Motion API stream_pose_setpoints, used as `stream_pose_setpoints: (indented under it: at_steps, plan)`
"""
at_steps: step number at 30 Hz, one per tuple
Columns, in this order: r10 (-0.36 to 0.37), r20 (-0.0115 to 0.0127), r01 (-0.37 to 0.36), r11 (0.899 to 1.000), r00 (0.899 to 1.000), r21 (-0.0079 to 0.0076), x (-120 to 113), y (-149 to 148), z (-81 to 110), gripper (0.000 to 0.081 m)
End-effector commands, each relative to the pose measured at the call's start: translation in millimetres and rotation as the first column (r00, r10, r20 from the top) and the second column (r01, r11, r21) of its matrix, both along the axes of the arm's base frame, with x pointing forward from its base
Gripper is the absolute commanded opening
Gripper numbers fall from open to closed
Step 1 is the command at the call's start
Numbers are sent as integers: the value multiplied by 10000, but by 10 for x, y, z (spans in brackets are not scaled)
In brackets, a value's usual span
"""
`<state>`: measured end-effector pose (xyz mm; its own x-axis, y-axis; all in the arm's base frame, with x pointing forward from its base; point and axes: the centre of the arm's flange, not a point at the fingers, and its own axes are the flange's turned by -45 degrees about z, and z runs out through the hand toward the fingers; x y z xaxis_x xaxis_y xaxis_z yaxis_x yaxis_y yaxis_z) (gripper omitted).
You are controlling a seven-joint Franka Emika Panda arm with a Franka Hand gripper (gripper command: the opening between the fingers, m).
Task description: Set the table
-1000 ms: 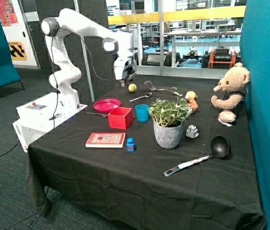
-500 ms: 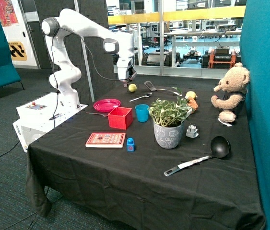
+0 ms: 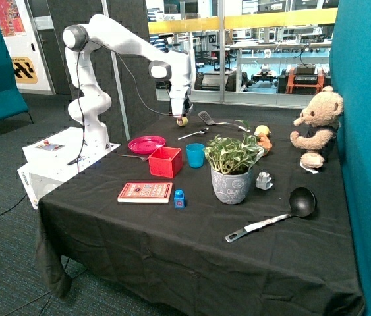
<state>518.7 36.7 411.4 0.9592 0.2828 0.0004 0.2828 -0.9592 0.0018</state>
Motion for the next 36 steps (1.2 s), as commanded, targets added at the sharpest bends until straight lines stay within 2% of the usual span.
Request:
stream_pose_setpoints:
  at_steps: [1,12,22,26,31,32,36]
  plan:
    - [583,-9,-583,9983,9983,16,64,280,-258,421]
    - [1108,-9,-1108,9938,9938,16,111,515,-338,432]
    - [1968,-9,-1968,9804,9804,16,116,772,-450,447]
    - [2395,-9,-2395,9709,9709,16,96,903,-489,449]
    - [3028,-9,-3028,9531,9531,16,57,1099,-536,455]
    - [3270,-9,-3270,9450,9450,16,41,1151,-545,452]
    - [3835,-9,-3835,9235,9235,16,-18,1323,-577,444]
